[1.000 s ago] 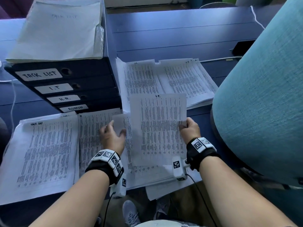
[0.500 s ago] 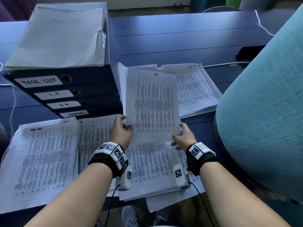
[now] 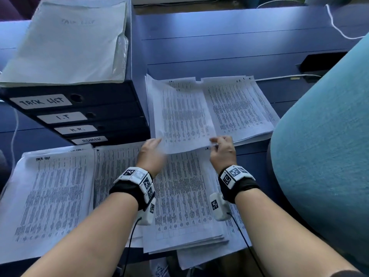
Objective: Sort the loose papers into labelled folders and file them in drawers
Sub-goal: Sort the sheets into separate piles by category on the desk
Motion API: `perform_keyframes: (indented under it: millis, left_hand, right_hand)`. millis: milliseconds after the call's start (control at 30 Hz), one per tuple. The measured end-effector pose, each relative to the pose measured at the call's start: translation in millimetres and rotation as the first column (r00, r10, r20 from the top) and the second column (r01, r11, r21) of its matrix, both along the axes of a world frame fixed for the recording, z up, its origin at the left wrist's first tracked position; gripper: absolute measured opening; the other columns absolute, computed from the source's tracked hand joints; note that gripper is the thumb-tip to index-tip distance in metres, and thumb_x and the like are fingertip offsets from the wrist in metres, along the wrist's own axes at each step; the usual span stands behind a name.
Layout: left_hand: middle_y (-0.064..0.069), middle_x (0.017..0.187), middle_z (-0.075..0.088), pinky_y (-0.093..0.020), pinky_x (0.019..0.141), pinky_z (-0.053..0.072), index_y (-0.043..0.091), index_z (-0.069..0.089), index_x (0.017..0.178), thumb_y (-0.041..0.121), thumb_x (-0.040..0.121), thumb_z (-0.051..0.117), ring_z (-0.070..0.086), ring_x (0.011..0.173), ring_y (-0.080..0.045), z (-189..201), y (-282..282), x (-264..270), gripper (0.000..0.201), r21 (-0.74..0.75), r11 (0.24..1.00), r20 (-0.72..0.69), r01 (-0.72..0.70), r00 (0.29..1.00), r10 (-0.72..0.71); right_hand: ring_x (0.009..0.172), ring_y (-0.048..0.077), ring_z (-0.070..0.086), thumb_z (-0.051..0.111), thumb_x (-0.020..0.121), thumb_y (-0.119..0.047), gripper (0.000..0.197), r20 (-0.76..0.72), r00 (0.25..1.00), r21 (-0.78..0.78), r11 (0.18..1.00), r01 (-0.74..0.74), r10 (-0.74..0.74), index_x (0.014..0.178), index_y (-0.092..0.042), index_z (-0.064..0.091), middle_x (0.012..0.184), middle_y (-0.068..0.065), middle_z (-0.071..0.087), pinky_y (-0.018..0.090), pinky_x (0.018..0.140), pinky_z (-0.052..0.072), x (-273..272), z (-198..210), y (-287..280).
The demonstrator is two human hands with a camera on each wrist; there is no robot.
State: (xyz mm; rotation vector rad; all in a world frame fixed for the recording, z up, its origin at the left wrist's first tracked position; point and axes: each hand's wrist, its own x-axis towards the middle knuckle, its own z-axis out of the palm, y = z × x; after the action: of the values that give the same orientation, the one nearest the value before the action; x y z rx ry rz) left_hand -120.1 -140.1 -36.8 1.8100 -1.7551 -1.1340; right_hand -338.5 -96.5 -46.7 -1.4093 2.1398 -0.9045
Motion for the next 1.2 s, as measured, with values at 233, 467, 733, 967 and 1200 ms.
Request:
perform_keyframes:
  millis: [233, 467, 733, 967, 1200]
  left_hand:
    - [-0.005, 0.154, 0.029, -0.038, 0.100, 0.050, 0.005, 0.033, 0.148, 0.001, 0.093, 0.053, 0.060, 0.113, -0.010, -7.4, -9.6, -6.5, 0.059, 0.052, 0.996, -0.085, -0.070, 0.994, 0.074]
    - [-0.003, 0.158, 0.025, -0.012, 0.070, 0.050, 0.019, 0.011, 0.155, -0.001, 0.095, 0.046, 0.050, 0.131, -0.022, -5.6, -6.7, -12.8, 0.072, 0.172, 0.983, -0.198, -0.068, 0.975, 0.102]
    - [-0.006, 0.140, 0.041, -0.020, 0.093, 0.044, 0.013, 0.051, 0.135, -0.004, 0.091, 0.050, 0.054, 0.101, -0.009, -5.7, 11.5, -2.4, 0.048, -0.204, 0.963, -0.015, -0.177, 0.984, 0.178]
    - [-0.018, 0.143, 0.035, -0.038, 0.102, 0.041, 0.013, 0.040, 0.143, 0.010, 0.093, 0.058, 0.049, 0.122, -0.033, -11.6, 44.1, 23.4, 0.053, -0.015, 0.968, 0.264, -0.250, 0.933, 0.245]
    - [-0.010, 0.118, 0.064, -0.031, 0.087, 0.048, 0.007, 0.058, 0.125, 0.019, 0.094, 0.058, 0.061, 0.103, -0.027, -21.7, 66.4, 41.0, 0.032, 0.108, 0.965, 0.238, -0.239, 0.949, 0.208]
  right_hand:
    - [0.140, 0.019, 0.032, 0.053, 0.088, 0.005, 0.059, 0.028, 0.982, 0.158, 0.969, -0.188, 0.186, 0.144, -0.001, 0.036, 0.158, 0.007, 0.015, 0.027, 0.115, 0.029, 3.0, -12.7, -4.2]
    - [0.123, 0.028, 0.043, 0.058, 0.081, 0.003, 0.050, -0.216, 0.951, 0.084, 0.975, -0.207, 0.220, 0.129, -0.012, 0.057, 0.136, 0.009, 0.043, 0.043, 0.106, 0.040, 7.0, -13.6, 9.6]
    - [0.094, 0.028, 0.057, 0.058, 0.084, 0.000, 0.026, -0.252, 0.933, 0.086, 0.966, -0.244, 0.258, 0.102, -0.012, 0.072, 0.099, 0.007, 0.061, 0.042, 0.080, 0.053, 14.2, -15.2, 33.2]
    - [0.104, 0.025, 0.052, 0.051, 0.088, -0.012, 0.032, -0.280, 0.933, 0.325, 0.937, -0.130, 0.227, 0.117, -0.018, 0.064, 0.115, 0.004, 0.053, 0.036, 0.084, 0.048, 21.6, -3.5, 56.8]
    - [0.114, 0.026, 0.041, 0.048, 0.087, -0.009, 0.034, -0.236, 0.955, 0.490, 0.871, -0.045, 0.182, 0.121, -0.011, 0.052, 0.123, 0.009, 0.044, 0.035, 0.089, 0.043, 31.7, -1.3, 77.1]
